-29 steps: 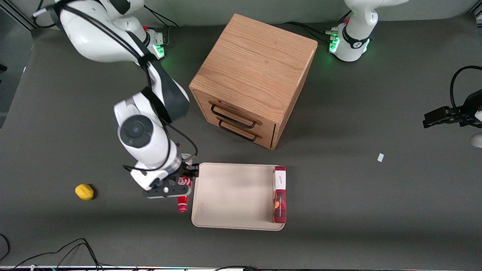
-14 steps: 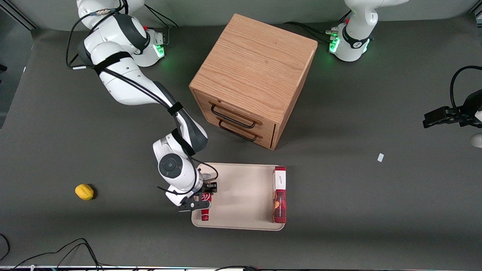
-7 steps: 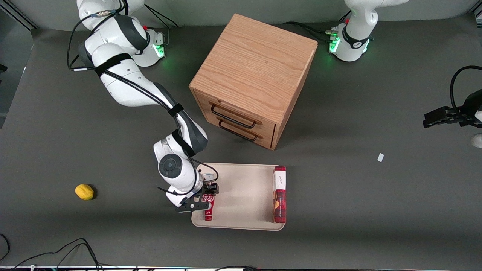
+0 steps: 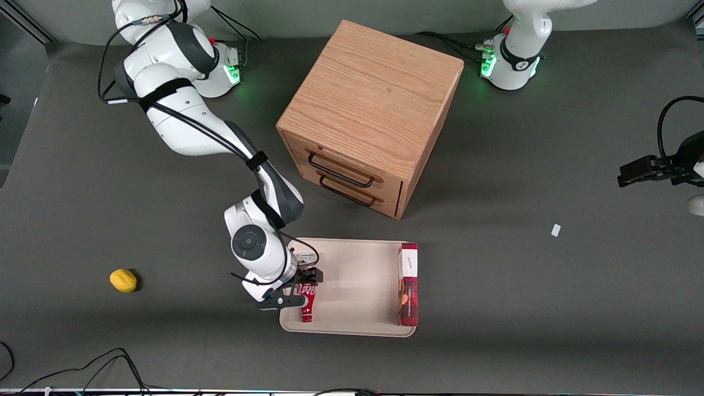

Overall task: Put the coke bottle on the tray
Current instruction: 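Lower the bottle onto the tray and open the right gripper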

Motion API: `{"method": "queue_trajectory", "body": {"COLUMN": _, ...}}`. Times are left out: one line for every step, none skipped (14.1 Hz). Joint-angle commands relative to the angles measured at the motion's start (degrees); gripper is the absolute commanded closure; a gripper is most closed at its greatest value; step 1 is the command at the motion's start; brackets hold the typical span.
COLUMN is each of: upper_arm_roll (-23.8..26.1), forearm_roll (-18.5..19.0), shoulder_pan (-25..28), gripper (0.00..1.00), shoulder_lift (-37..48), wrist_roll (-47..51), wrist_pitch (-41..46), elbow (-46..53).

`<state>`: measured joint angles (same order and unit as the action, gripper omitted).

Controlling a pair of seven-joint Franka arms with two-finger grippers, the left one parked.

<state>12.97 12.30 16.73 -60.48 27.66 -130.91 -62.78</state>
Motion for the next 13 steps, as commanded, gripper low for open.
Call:
{"method": "queue_trajectory", "body": {"upper_arm_roll": -0.13, "forearm_roll": 1.15, "shoulder_pan": 0.5, "gripper": 0.0, "shoulder_lift": -1.14, "wrist_roll": 1.78, "wrist_pitch": -1.02, "elbow": 1.6}}
{"method": "queue_trajectory", "body": {"upper_arm_roll": -0.13, "forearm_roll": 1.15, "shoulder_pan": 0.5, "gripper": 0.0, "shoulder_lift": -1.14, "wrist_roll": 1.78, "wrist_pitch": -1.02, "elbow": 1.6}}
{"method": "queue_trajectory", "body": {"upper_arm_roll": -0.13, "forearm_roll": 1.23, "shoulder_pan": 0.5, "gripper": 0.0, "shoulder_lift": -1.14, "wrist_roll": 1.78, "wrist_pitch": -1.02, "elbow": 1.6}}
{"method": "queue_trajectory", "body": {"upper_arm_roll": -0.13, "forearm_roll": 1.23, "shoulder_pan": 0.5, "gripper": 0.0, "shoulder_lift": -1.14, "wrist_roll": 1.78, "wrist_pitch": -1.1, "elbow": 1.6}}
{"method": "queue_trajectory", "body": {"upper_arm_roll": -0.13, "forearm_roll": 1.23, "shoulder_pan": 0.5, "gripper": 0.0, "shoulder_lift": -1.14, "wrist_roll": 1.78, "wrist_pitch": -1.1, "elbow": 1.6}}
{"method": "queue_trajectory", "body": {"upper_arm_roll": -0.13, "forearm_roll": 1.23, "shoulder_pan": 0.5, "gripper": 0.0, "shoulder_lift": -1.22, "wrist_roll": 1.78, "wrist_pitch": -1.1, "elbow": 1.6}}
{"method": "queue_trajectory", "body": {"upper_arm_roll": -0.13, "forearm_roll": 1.23, "shoulder_pan": 0.5, "gripper": 0.0, "shoulder_lift": -1.14, "wrist_roll": 1.78, "wrist_pitch": -1.1, "elbow": 1.6}}
{"method": "queue_trajectory", "body": {"upper_arm_roll": -0.13, "forearm_roll": 1.23, "shoulder_pan": 0.5, "gripper": 0.0, "shoulder_lift": -0.96, "wrist_roll": 1.78, "wrist_pitch": -1.1, "elbow": 1.6}}
{"method": "queue_trajectory", "body": {"upper_arm_roll": -0.13, "forearm_roll": 1.23, "shoulder_pan": 0.5, "gripper": 0.0, "shoulder_lift": -0.35, "wrist_roll": 1.78, "wrist_pitch": -1.02, "elbow": 1.6}}
{"method": "queue_trajectory", "body": {"upper_arm_roll": -0.22, "forearm_roll": 1.41, "shoulder_pan": 0.33, "gripper": 0.0, "shoulder_lift": 0.7, "wrist_roll": 1.69, "wrist_pitch": -0.93, "elbow": 1.69}}
{"method": "queue_trajectory", "body": {"upper_arm_roll": -0.13, "forearm_roll": 1.32, "shoulder_pan": 0.06, "gripper": 0.0, "shoulder_lift": 2.54, "wrist_roll": 1.69, "wrist_pitch": -0.49, "elbow": 1.61}}
{"method": "queue_trajectory", "body": {"upper_arm_roll": -0.05, "forearm_roll": 1.32, "shoulder_pan": -0.37, "gripper": 0.0, "shoulder_lift": 4.47, "wrist_roll": 1.52, "wrist_pitch": 0.12, "elbow": 0.73}}
{"method": "queue_trajectory", "body": {"upper_arm_roll": -0.05, "forearm_roll": 1.15, "shoulder_pan": -1.25, "gripper": 0.0, "shoulder_lift": 7.45, "wrist_roll": 1.52, "wrist_pitch": 0.65, "elbow": -1.28}}
